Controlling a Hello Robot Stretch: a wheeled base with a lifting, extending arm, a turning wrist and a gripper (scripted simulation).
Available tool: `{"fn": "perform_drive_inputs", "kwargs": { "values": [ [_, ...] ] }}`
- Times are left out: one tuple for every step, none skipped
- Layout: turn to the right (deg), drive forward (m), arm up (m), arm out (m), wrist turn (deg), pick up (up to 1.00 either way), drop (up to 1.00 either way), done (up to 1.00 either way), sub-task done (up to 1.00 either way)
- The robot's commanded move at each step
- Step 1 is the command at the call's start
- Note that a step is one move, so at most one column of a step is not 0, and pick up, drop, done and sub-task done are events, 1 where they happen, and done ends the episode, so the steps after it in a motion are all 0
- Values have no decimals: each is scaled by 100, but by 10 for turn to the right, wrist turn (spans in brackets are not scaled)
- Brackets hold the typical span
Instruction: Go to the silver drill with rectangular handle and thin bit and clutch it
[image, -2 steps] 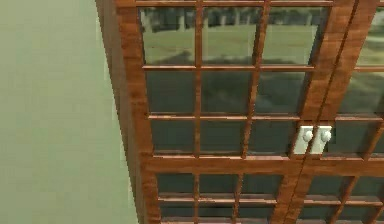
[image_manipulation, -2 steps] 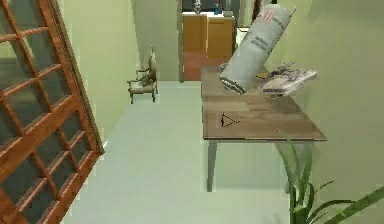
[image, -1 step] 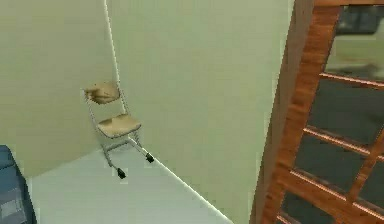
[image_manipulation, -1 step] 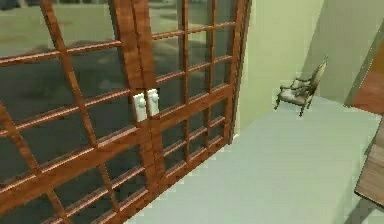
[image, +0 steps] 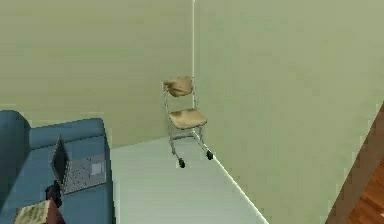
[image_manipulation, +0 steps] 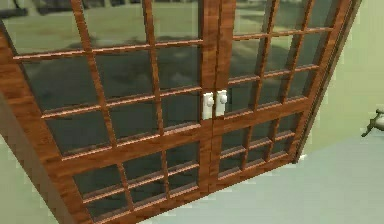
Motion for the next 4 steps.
{"fn": "perform_drive_inputs", "kwargs": {
  "values": [
    [0, 30, 0, 0, 0, 0, 0, 0, 0],
    [0, 45, 0, 0, 0, 0, 0, 0, 0],
    [-450, 0, 0, 0, 0, 0, 0, 0, 0],
    [-450, 0, 0, 0, 0, 0, 0, 0, 0]
  ]
}}
